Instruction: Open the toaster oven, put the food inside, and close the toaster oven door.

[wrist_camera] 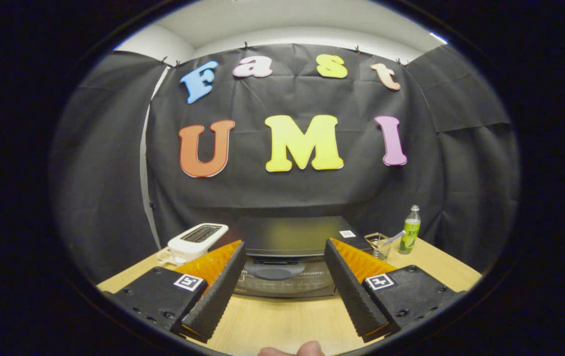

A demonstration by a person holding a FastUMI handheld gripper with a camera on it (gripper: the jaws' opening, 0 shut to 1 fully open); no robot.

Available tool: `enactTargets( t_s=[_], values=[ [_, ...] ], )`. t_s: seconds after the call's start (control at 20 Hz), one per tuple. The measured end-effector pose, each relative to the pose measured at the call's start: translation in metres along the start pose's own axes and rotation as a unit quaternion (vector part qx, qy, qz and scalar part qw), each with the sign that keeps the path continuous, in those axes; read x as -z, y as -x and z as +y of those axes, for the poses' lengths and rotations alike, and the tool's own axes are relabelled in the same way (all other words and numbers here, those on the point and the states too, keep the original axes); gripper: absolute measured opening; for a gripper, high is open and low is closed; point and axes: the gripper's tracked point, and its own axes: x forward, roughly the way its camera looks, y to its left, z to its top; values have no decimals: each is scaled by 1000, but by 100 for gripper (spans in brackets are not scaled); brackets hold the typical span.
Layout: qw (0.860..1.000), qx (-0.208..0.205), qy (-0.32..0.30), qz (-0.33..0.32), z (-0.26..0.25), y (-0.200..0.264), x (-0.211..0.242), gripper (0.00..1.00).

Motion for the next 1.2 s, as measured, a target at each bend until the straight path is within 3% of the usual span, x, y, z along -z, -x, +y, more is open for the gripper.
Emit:
enactTargets(
  t_s=[0.3,0.55,0.9,1.2],
  values=[
    [999,6,1,38,8,-78,48,100],
    [999,7,-7,39,12,-98,61,100],
    [999,17,9,50,12,-91,74,100],
    [997,10,10,73,14,-48,95,100]
  ],
)
